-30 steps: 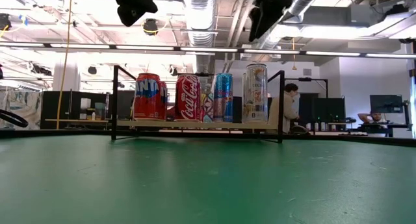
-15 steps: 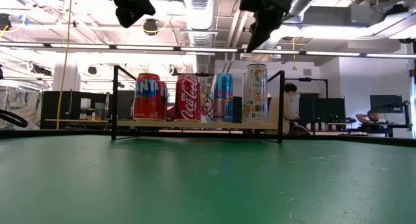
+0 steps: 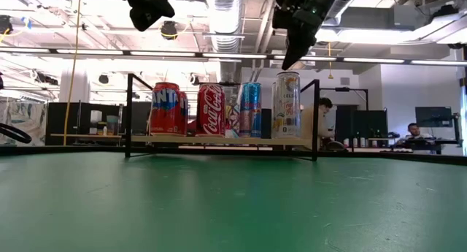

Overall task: Place canned beverage on shelf
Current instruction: Put the white and yellow soda can, aligned with the other blue soda can on the shelf

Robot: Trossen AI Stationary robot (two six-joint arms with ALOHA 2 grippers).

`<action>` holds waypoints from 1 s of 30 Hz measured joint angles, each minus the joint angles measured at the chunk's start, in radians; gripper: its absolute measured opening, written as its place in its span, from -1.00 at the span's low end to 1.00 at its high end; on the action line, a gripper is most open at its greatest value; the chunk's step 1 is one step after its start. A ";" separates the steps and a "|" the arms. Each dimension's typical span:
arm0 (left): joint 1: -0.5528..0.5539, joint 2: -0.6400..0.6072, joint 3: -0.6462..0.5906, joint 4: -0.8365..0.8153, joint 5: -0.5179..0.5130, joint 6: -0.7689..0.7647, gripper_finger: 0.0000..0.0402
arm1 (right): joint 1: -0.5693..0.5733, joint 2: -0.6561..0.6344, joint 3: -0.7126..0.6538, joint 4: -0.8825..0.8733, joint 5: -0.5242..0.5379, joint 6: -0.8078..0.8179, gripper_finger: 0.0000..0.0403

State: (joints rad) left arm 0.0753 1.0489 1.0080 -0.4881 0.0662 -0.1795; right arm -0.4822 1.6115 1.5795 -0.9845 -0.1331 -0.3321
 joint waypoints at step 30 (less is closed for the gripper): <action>0.000 0.000 0.000 0.000 -0.012 -0.005 -1.00 | -0.018 0.064 0.001 -0.002 -0.018 -0.027 -0.90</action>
State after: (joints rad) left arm 0.0756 1.0489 1.0080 -0.4880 0.0540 -0.1844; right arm -0.5001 1.6756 1.5803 -0.9863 -0.1509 -0.3589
